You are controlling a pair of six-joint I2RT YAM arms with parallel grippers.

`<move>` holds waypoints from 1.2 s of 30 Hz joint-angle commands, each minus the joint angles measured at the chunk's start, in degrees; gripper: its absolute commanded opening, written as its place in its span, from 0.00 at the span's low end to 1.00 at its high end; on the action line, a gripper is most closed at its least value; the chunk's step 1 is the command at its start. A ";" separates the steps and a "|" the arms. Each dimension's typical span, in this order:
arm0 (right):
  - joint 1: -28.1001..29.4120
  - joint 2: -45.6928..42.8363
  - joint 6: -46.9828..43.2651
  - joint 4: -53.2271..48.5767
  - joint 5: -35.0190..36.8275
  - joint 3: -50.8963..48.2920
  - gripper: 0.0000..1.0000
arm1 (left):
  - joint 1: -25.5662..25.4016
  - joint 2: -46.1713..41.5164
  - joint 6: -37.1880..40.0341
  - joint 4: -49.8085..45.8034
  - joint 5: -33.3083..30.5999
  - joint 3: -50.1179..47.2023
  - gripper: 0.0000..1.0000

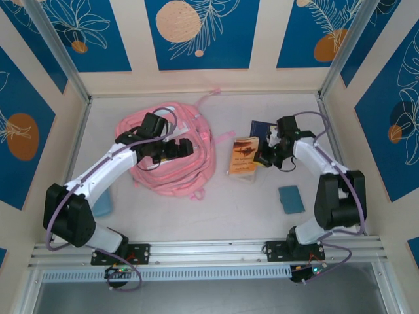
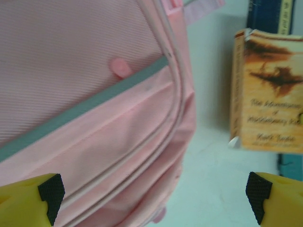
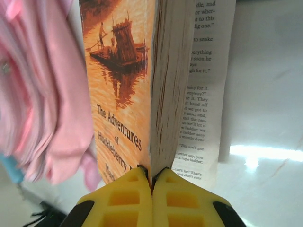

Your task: Pack the student bag

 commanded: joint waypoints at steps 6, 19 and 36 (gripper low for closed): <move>2.43 -10.34 4.27 10.48 -20.33 -6.88 0.00 | -2.73 4.34 -13.80 21.04 17.88 -5.27 1.00; 6.46 -10.61 10.36 22.30 -35.36 -7.22 0.00 | -5.59 11.03 -24.05 37.48 30.11 -3.92 0.98; 5.94 -12.26 13.66 18.66 -28.48 -6.89 0.49 | -5.22 6.72 -23.52 36.94 26.42 -4.25 0.20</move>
